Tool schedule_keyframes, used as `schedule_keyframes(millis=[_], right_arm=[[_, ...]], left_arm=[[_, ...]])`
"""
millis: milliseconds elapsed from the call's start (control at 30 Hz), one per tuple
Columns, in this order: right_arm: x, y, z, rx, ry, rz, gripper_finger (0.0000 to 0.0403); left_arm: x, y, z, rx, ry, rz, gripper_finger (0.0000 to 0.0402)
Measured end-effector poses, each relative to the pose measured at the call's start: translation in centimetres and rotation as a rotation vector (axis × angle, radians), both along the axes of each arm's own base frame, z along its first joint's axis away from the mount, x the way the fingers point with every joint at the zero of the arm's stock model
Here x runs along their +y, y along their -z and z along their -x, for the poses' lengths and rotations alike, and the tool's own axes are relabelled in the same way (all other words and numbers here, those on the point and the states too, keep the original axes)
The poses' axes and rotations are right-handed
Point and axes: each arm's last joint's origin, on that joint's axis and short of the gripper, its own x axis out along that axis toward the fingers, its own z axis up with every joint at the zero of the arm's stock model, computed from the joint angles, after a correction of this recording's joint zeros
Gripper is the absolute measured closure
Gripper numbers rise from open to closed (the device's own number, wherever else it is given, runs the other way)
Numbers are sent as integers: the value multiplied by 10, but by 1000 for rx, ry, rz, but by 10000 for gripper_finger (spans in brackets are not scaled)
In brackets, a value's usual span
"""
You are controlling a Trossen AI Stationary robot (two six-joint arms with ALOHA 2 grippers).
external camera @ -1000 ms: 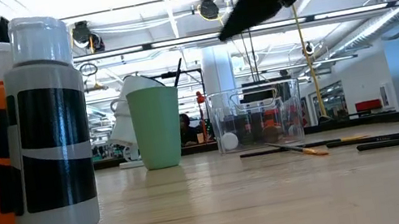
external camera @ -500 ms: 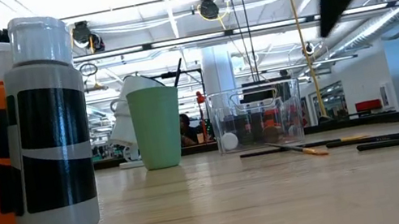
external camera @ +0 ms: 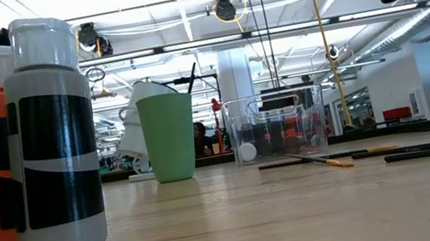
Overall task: Pick & Place Paint Supplies
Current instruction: Put the silver paintbrush into the green cup
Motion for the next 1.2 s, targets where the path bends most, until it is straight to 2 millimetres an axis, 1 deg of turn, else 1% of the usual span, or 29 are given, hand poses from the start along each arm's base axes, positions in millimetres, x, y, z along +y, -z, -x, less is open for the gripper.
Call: schedule_keyframes(millis=[67,167,300,433,500,567,667,833,1000,1200], right_arm=[[4,2,2,-12,21,-25,267],[10,6,11,21,43,-35,267],[12,7,19,68,87,-28,273],[15,8,24,98,60,-24,275],[17,8,26,96,19,-12,275],[18,8,30,104,-22,12,276],[16,10,33,132,-26,55,276],[14,12,34,141,-30,87,276],[18,22,31,160,-131,101,276],[19,36,29,213,-139,144,276]], left_arm=[[0,0,0,7,-3,-14,392],[0,1,0,10,-4,-18,382],[0,1,0,10,-3,-18,385],[0,1,0,11,-3,-14,398],[0,1,0,14,-2,-14,399],[0,1,0,20,-3,-15,394],[0,2,0,29,-3,-16,384],[0,3,-1,29,-1,-6,386],[0,3,-1,30,-1,-6,399],[0,3,-1,31,-3,-14,383]])
